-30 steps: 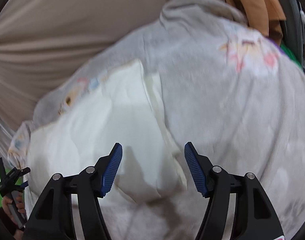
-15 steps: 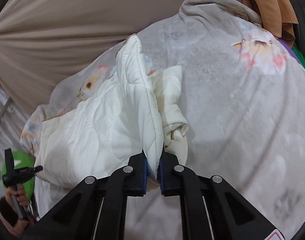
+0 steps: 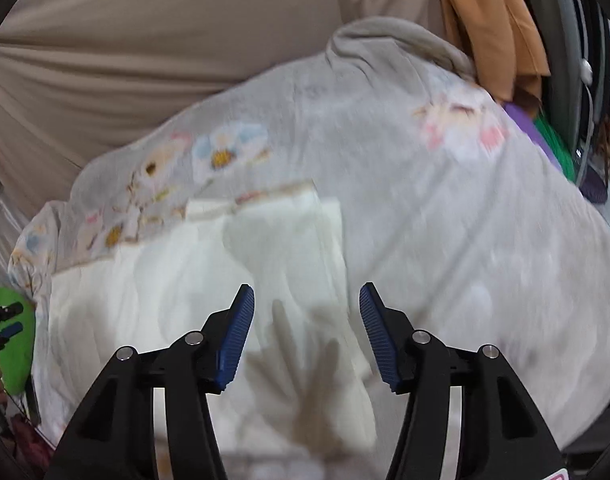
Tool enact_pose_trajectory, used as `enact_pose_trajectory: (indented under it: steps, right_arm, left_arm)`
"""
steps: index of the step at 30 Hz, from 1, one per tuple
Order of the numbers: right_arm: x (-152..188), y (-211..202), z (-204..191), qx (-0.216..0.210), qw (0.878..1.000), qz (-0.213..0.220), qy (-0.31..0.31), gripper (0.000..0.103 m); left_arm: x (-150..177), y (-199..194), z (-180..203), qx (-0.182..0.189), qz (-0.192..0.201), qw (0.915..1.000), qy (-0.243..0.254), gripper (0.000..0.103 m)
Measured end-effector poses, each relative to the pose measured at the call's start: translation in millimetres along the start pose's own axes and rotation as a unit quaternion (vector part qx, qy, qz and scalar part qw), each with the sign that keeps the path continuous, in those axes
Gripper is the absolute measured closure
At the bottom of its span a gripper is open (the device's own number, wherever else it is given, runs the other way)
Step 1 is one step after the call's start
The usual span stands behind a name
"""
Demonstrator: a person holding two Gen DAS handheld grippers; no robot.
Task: Fold large clothes
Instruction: 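Grasp the folded jacket's collar edge again with both grippers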
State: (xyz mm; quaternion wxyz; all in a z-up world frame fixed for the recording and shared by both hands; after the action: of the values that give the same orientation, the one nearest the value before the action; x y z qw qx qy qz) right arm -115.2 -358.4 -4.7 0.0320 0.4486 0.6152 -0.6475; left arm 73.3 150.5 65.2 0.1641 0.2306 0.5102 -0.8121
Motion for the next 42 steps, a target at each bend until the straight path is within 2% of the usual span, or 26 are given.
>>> enact_pose_trajectory:
  steps: [2, 5, 8, 10, 11, 12, 14, 16, 19, 30, 35, 42]
  right_arm:
    - [-20.0, 22.6, -9.7, -0.009, 1.0, -0.001, 0.005, 0.045]
    - [-35.4, 55.2, -17.9, 0.003, 1.0, -0.017, 0.019, 0.045]
    - [-38.0, 72.9, -27.3, 0.003, 0.999, -0.022, 0.023, 0.046]
    - [-36.7, 80.7, -35.9, 0.008, 1.0, -0.025, 0.015, 0.063]
    - [-35.6, 83.2, -37.6, 0.003, 0.999, -0.03, 0.016, 0.079]
    - [-34.8, 85.6, -38.4, -0.003, 0.999, -0.033, 0.02, 0.089]
    - [-34.0, 84.4, -39.4, -0.01, 0.999, -0.028, 0.024, 0.093]
    - [-35.2, 81.9, -43.1, -0.012, 1.0, -0.017, 0.022, 0.094]
    - [-42.0, 77.3, -49.7, -0.013, 1.0, -0.001, 0.013, 0.095]
    - [-75.2, 70.0, -66.0, -0.021, 0.999, 0.044, 0.007, 0.096]
    - [-80.7, 95.8, -68.2, -0.011, 1.0, 0.027, 0.006, 0.096]
    - [-63.7, 150.1, -70.5, 0.025, 0.999, -0.032, -0.018, 0.093]
  left_arm:
    - [-17.2, 25.1, 10.5, -0.015, 0.002, 0.9997, 0.02, 0.03]
    - [-28.3, 67.7, 16.3, -0.039, -0.02, 0.9986, 0.03, 0.03]
    - [-33.4, 99.6, 14.0, -0.051, -0.042, 0.9975, 0.025, 0.038]
    - [-32.2, 111.6, 9.6, -0.061, -0.054, 0.9964, 0.024, 0.046]
    - [-29.1, 112.7, 6.6, -0.062, -0.056, 0.9962, 0.023, 0.048]
    - [-28.2, 115.2, 5.3, -0.063, -0.059, 0.996, 0.023, 0.055]
    - [-27.7, 121.2, 5.0, -0.063, -0.066, 0.9956, 0.024, 0.068]
    - [-27.6, 123.4, 4.3, -0.062, -0.069, 0.9954, 0.026, 0.081]
    - [-28.9, 123.6, 6.8, -0.065, -0.065, 0.9952, 0.034, 0.089]
    - [-55.8, 111.3, 13.7, -0.065, -0.037, 0.9965, 0.036, 0.094]
    - [-63.9, 122.7, 12.7, -0.077, -0.038, 0.9956, 0.037, 0.094]
    - [-53.0, 164.6, -0.1, -0.11, -0.072, 0.9905, 0.039, 0.094]
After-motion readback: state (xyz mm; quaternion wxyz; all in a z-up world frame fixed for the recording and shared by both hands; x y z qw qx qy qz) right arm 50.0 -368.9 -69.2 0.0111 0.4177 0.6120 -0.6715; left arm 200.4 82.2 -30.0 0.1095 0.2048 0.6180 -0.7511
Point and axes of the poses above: each gripper's, at about its wrist camera, not at the fingertips, and y roughly the way its jaws point, z to its right, x to its underside, the point moved 2 cm from there along y, roughly the way its jaws point, and after that the axes turned 9 degrees about x, right-handed, at the moved point
